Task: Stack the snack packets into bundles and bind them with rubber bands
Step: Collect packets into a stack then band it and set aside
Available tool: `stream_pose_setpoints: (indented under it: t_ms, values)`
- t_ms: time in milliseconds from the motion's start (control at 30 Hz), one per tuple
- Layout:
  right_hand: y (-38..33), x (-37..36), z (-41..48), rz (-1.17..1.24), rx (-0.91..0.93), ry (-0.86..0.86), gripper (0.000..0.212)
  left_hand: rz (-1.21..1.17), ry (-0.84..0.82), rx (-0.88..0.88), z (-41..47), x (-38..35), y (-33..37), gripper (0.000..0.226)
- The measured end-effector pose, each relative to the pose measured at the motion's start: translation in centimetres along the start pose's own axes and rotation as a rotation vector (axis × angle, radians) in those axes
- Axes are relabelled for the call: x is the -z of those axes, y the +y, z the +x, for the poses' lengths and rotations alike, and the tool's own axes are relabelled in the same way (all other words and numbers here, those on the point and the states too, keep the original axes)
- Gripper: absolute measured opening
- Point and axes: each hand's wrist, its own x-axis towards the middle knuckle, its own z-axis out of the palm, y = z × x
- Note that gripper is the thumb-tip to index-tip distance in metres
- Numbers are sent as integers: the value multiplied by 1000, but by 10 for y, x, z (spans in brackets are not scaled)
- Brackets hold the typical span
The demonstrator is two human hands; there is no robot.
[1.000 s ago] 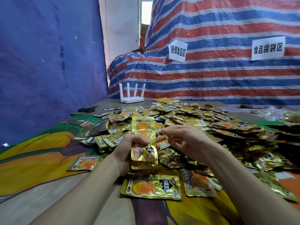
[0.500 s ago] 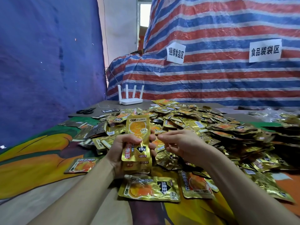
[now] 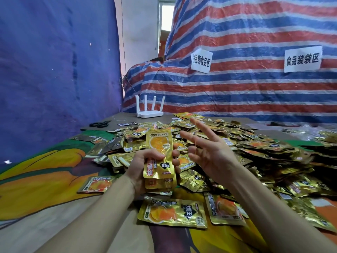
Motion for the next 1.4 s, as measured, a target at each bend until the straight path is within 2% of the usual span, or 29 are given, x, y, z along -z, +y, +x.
stream_pose_setpoints:
  t_ms: [100,167,233,300,400,500,567,667,833,933,1067,1200,1300,1400]
  values:
    - [7,1,-1,-161,-6,10,64,164,202,92,1,1,1,35]
    - [9,1,-2,-269,29,69,67,228,349,89,4,-1,0,28]
    - [11,-1,-4,-379,51,131,72,238,503,10,8,-4,-1,17]
    - [15,-6,-5,-452,44,164,76,185,657,-143,12,-3,0,18]
    - [30,-21,-9,-530,18,123,78,85,753,-315,15,-6,4,10]
    - [49,-40,-12,-657,76,83,81,81,784,-328,15,-11,4,38]
    - [56,-48,-10,-687,151,93,81,88,766,-321,14,-15,3,42]
    - [56,-46,-7,-647,238,124,77,6,628,-270,15,-21,0,19]
    - [53,-33,-9,-675,252,148,85,72,494,-204,17,-20,-7,23]
    - [49,-27,-5,-659,279,221,82,74,457,-189,16,-23,-9,25]
    - [46,-24,-1,-706,238,168,90,43,440,-150,16,-24,-13,28]
    - [43,-22,-1,-657,171,148,65,12,428,-167,16,-23,-13,30]
    - [36,-20,-3,-865,184,127,62,11,391,-185,16,-21,-12,38]
    - [30,-19,-3,-1259,193,146,82,77,373,-151,15,-20,-15,35]
